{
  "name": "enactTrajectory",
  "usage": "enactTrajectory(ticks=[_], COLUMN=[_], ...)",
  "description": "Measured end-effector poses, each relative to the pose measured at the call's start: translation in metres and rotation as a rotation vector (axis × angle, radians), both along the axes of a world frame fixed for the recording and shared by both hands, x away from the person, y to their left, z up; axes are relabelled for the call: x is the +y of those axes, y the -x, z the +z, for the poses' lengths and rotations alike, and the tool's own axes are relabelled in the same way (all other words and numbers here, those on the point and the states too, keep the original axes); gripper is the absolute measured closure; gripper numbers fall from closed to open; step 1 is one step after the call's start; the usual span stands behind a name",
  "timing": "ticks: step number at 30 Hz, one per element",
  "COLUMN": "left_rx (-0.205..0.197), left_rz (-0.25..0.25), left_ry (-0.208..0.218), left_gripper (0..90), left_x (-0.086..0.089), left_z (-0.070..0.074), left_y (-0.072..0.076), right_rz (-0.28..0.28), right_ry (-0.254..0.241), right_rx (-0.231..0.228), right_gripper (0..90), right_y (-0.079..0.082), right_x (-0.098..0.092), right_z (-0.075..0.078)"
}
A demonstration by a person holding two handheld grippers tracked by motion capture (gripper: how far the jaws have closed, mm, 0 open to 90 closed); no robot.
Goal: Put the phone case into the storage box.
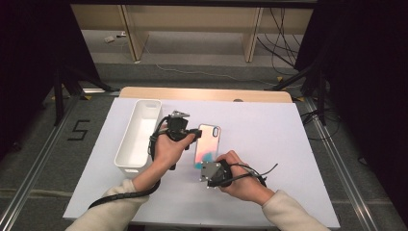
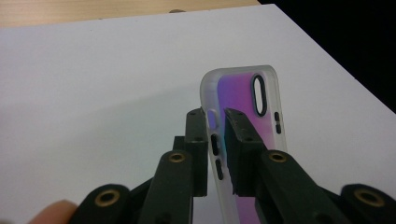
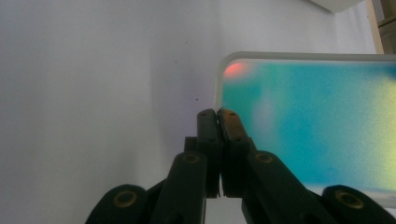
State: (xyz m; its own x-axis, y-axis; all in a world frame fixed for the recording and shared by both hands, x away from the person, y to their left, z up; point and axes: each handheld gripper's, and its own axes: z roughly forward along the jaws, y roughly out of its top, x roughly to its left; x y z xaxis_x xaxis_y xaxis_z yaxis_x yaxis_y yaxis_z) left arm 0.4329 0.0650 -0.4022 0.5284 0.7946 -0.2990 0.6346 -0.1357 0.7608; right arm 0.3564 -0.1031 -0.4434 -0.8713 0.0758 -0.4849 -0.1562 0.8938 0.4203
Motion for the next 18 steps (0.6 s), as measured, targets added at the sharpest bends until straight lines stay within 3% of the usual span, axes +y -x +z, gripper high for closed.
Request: enactTrajectory(ticks=[10,18], left_rx=[-0.007,-0.041], left_rz=[-0.022,-0.068], left_ry=[0.079,0.086], left_gripper=[83.6,84.2], left_x=[0.0024,0.008], left_z=[0.0007,0.0003], left_y=[0.002,0.0052], right_rz=[-0.013,-0.029], right_ry=[-0.006,-0.036], right_rx=[0.008,0.036], right_gripper=[89.1,83.9], right_y=[-0.0015,-0.0028], right_x=[0.0007,-0.0004], right_z=[-0.0019,-0.0024])
